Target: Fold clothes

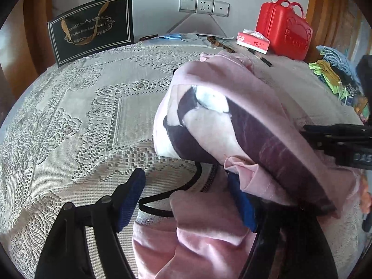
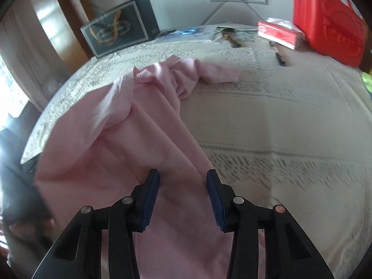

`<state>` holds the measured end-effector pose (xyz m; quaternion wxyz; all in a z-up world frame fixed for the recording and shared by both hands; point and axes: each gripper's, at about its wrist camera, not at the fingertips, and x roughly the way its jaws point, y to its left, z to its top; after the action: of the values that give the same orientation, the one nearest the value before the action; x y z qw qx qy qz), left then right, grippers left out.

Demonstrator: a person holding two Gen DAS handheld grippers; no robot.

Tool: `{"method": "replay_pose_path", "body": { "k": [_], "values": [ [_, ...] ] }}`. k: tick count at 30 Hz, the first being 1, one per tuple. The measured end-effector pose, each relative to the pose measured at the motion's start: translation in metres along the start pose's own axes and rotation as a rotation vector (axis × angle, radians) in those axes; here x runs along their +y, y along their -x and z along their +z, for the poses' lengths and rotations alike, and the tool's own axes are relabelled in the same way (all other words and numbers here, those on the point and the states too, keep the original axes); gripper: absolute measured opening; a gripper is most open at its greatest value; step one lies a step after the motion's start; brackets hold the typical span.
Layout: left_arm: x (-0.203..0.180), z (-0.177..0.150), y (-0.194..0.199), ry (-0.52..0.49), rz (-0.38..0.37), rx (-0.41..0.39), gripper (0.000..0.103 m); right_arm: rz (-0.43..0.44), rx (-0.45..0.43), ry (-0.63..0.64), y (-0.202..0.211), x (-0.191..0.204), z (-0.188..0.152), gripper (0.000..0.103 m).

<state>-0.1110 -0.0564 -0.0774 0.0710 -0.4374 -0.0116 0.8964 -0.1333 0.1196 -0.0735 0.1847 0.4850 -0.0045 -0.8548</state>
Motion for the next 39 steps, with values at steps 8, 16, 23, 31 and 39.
{"method": "replay_pose_path", "body": {
  "k": [8, 16, 23, 31, 39],
  "values": [
    [0.003, 0.000, 0.000, 0.013, -0.007, 0.002, 0.072, -0.082, -0.030, 0.106, -0.020, 0.014, -0.001, 0.052],
    [0.002, -0.001, 0.006, 0.050, 0.021, -0.015, 0.014, -0.209, -0.084, 0.167, -0.010, 0.022, -0.003, 0.005],
    [0.027, 0.003, 0.040, 0.116, 0.133, -0.061, 0.008, -0.443, -0.321, -0.089, 0.099, -0.081, -0.015, 0.003],
    [0.017, 0.057, 0.043, 0.091, -0.009, -0.053, 0.086, -0.505, -0.259, -0.339, 0.145, -0.190, -0.051, 0.038],
    [-0.024, 0.112, -0.039, 0.013, 0.007, 0.036, 0.086, -0.260, -0.263, -0.368, 0.160, -0.197, -0.070, 0.038]
  ]
}}
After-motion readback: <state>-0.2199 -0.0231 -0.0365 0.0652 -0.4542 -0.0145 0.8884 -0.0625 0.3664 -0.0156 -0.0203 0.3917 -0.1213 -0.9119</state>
